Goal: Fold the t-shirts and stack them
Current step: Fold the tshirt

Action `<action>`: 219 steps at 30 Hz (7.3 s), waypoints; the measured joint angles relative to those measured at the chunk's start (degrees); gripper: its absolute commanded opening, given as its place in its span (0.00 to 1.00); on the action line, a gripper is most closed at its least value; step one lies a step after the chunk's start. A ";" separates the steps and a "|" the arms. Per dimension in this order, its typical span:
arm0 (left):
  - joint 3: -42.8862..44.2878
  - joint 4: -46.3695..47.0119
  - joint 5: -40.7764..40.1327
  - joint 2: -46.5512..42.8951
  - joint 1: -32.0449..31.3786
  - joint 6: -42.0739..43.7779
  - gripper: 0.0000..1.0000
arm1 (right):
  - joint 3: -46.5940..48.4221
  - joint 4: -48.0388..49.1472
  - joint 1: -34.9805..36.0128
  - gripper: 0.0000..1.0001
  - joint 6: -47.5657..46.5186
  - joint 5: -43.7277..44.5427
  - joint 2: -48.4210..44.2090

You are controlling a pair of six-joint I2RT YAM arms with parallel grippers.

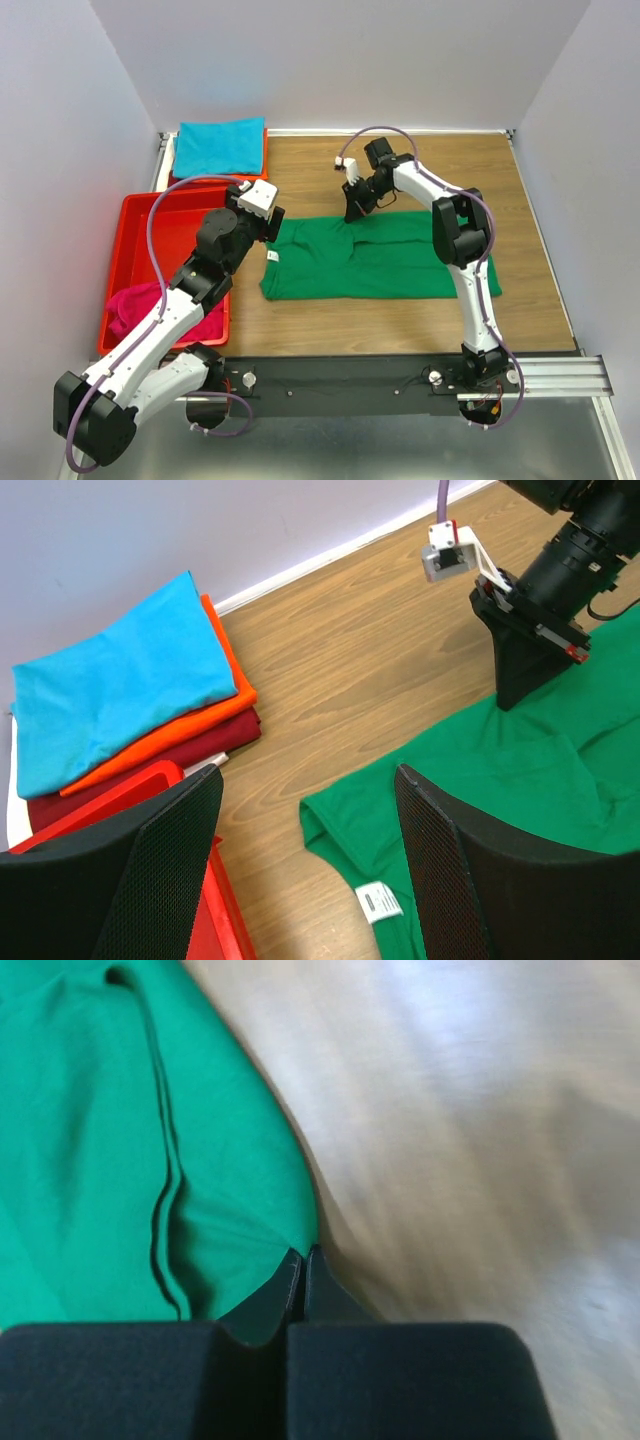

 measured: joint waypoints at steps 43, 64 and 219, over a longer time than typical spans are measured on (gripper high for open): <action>0.00 -0.04 1.62 -3.50 0.02 -1.18 0.83 | -64.35 17.51 0.72 0.83 -12.59 30.21 -58.07; 0.00 -0.07 2.40 -3.52 0.02 -1.18 0.83 | -65.11 21.44 6.86 0.13 -9.49 51.32 -47.28; 9.01 -0.98 9.79 42.05 -42.18 20.02 0.00 | -69.99 -11.76 -25.09 0.01 -65.09 8.48 -64.17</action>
